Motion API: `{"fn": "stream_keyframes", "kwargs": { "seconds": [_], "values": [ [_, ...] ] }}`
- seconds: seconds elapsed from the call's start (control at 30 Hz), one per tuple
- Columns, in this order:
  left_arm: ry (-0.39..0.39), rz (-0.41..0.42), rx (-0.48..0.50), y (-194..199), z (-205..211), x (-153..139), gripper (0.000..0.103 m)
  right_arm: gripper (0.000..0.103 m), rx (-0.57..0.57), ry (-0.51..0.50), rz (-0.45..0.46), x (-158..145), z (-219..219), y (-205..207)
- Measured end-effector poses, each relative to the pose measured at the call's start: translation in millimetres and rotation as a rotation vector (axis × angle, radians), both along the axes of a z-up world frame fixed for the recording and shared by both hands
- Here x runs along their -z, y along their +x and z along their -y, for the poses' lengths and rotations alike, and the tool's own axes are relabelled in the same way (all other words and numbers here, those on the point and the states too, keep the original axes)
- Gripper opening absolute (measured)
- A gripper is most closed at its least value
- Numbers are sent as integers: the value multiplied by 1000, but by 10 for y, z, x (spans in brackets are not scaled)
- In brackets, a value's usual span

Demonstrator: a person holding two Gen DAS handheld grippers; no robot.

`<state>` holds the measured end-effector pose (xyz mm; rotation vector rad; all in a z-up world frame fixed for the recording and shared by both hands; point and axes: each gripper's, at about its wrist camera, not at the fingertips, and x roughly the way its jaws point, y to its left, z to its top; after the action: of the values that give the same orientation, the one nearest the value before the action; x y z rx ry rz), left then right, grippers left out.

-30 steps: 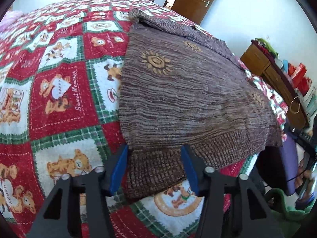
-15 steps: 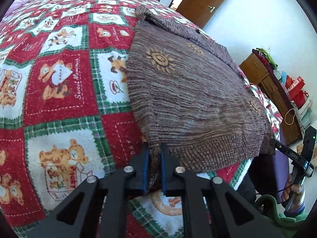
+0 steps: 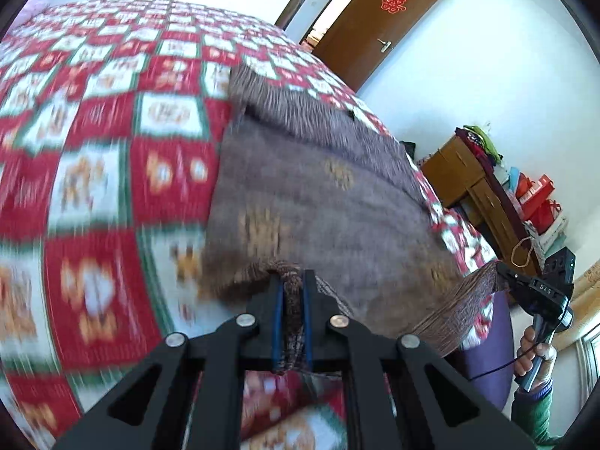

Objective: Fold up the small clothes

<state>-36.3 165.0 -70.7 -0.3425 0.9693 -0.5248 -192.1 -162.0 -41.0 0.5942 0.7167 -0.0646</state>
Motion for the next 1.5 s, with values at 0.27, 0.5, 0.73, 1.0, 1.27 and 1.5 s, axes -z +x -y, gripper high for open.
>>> {"fn": "stream_keyframes", "kwargs": {
  "seconds": [0.27, 0.5, 0.73, 1.0, 1.27, 1.5],
  "values": [
    [87, -32, -51, 908, 207, 96, 9, 5, 89, 70, -35, 296, 539, 903],
    [203, -47, -44, 1356, 326, 192, 23, 6, 164, 145, -98, 782, 846, 1282],
    [283, 131, -59, 1245, 14, -175, 68, 7, 224, 148, -43, 657, 931, 1149],
    [587, 158, 150, 986, 139, 185, 73, 7, -130, -35, -111, 439, 125, 1001],
    [626, 162, 195, 1032, 563, 285, 73, 7, -241, -150, -261, 800, -275, 1305],
    [520, 121, 161, 1390, 811, 219, 73, 7, -136, -67, -188, 740, -36, 1897]
  ]
}}
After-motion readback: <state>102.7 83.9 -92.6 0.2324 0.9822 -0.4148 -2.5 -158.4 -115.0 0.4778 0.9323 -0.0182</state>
